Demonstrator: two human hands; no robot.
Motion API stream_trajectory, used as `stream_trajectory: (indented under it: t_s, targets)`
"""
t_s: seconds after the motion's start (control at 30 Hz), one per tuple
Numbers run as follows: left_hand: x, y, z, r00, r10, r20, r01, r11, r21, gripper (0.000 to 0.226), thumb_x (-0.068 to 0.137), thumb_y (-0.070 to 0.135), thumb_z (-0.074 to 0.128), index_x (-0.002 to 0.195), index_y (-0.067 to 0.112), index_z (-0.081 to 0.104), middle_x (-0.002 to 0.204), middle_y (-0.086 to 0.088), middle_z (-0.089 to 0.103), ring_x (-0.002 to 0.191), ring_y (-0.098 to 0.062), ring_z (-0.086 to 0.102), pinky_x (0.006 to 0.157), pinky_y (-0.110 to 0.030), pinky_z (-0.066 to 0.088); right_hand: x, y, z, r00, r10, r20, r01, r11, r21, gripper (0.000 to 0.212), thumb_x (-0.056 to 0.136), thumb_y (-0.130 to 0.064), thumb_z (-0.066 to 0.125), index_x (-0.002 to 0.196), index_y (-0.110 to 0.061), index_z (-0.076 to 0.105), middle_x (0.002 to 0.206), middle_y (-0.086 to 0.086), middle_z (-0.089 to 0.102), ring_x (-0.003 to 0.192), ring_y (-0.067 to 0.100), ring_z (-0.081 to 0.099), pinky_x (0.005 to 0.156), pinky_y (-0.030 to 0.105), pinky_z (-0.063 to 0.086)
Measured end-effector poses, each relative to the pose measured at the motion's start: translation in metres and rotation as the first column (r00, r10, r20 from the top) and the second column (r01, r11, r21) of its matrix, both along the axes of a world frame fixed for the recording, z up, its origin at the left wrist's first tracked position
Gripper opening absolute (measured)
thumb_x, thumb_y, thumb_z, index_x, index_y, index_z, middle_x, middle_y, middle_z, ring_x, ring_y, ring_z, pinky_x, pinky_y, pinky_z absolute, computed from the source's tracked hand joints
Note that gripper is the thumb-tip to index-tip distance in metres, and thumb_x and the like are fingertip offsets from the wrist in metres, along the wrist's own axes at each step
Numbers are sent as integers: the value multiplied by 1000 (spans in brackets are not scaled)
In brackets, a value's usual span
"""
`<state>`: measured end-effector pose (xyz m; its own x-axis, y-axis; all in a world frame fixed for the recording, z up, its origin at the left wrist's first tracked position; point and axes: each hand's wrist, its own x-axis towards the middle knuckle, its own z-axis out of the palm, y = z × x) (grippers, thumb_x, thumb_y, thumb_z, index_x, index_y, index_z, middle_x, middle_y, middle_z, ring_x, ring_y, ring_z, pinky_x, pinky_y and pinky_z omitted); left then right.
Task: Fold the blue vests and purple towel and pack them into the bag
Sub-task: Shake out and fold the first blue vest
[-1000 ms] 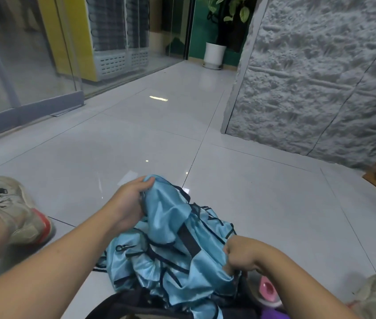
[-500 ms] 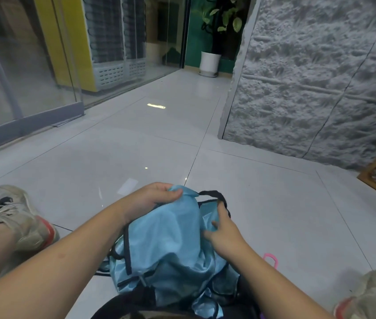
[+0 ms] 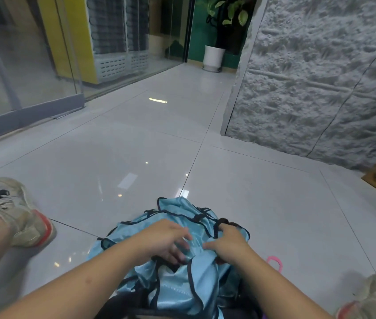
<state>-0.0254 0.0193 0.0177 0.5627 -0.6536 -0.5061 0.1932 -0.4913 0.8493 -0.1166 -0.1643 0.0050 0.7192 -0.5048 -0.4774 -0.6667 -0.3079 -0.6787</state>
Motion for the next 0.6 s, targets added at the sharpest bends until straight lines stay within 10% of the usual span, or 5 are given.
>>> stream_trajectory:
  t_s: [0.1, 0.2, 0.3, 0.4, 0.6]
  targets:
    - [24, 7, -19, 927, 244, 285, -284, 952, 111, 19, 100, 21, 60, 91, 13, 74, 87, -8, 72, 61, -18, 62, 52, -26, 52, 2, -4, 2, 977, 77, -200, -156, 895, -418, 19, 77, -4, 55, 73, -22, 53, 71, -3, 47, 66, 22, 50, 59, 33, 40]
    - [39, 13, -36, 875, 418, 246, -450, 888, 91, 16, 97, 16, 61, 90, 8, 73, 77, -14, 72, 54, -24, 64, 53, -35, 59, 12, -1, 10, 996, 78, -46, -88, 719, -690, 17, 87, -15, 60, 103, -16, 55, 100, 2, 53, 96, 24, 55, 75, 33, 47]
    - [42, 13, -44, 871, 472, 139, -483, 874, 60, 13, 96, 11, 61, 94, 3, 71, 73, -12, 68, 58, -24, 61, 57, -35, 57, 41, 8, 6, 947, 274, 168, -98, 745, -660, 32, 96, -27, 65, 125, -17, 56, 119, 2, 56, 111, 24, 56, 92, 35, 48]
    - [43, 10, -48, 881, 460, 107, -468, 882, 55, 14, 96, 10, 60, 95, 2, 70, 70, -10, 66, 55, -21, 58, 54, -30, 52, 65, 13, -17, 932, 363, -14, -324, 814, -483, 51, 97, -31, 64, 144, -20, 47, 129, 3, 61, 118, 27, 59, 94, 37, 47]
    - [57, 7, -43, 860, 511, 3, -511, 859, 34, 15, 99, 11, 59, 91, 1, 66, 69, -15, 63, 53, -25, 56, 53, -31, 51, 68, 7, -47, 964, 246, 99, -187, 895, -405, 20, 92, -17, 58, 77, -10, 69, 71, 2, 68, 67, 16, 59, 67, 32, 50]
